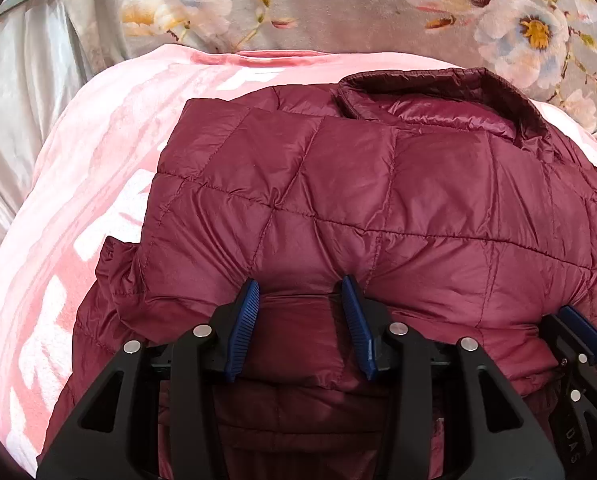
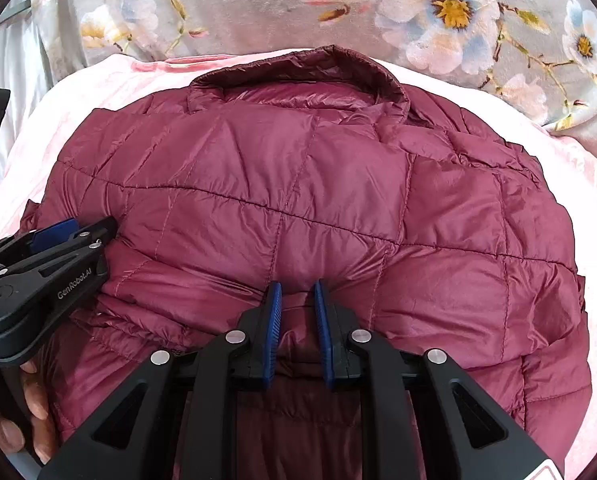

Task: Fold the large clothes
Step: 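Grasp the jacket hem with both grippers and lift it toward the collar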

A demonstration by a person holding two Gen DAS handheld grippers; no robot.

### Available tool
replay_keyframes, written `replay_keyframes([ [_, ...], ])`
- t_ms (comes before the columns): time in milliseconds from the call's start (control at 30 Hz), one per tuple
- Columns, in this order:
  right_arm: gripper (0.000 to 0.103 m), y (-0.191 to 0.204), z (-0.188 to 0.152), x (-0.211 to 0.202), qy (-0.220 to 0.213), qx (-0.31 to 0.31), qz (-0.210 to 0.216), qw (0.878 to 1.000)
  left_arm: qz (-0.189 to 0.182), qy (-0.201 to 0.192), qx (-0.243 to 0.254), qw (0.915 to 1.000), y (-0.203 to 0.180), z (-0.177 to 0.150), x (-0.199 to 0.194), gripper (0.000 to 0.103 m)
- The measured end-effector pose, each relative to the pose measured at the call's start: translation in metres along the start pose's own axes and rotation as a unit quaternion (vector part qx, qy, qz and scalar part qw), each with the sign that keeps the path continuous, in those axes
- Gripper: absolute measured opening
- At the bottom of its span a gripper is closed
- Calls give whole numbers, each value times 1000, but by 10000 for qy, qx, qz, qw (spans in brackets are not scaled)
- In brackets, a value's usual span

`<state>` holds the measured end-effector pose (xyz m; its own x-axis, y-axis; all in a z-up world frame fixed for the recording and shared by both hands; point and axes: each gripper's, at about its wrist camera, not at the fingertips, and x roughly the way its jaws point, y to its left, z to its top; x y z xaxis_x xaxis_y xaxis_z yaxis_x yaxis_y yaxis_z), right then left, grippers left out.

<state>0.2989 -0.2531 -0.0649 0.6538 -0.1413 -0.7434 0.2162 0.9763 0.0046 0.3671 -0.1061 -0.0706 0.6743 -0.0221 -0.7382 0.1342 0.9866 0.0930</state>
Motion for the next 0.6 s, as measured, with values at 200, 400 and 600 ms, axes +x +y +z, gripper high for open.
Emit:
replay_keyframes([
  [200,15,-3,0,0,4,38,35,10000,76,-10,54,10000,-1,-1,-1,42],
  [400,15,-5,0,1,14,102,102,9999,129,-7,88,9999,-3,0,0,42],
  [600,15,-6,1,1,23,174,157,9997,170,2,130,9998,-4,0,2,42],
])
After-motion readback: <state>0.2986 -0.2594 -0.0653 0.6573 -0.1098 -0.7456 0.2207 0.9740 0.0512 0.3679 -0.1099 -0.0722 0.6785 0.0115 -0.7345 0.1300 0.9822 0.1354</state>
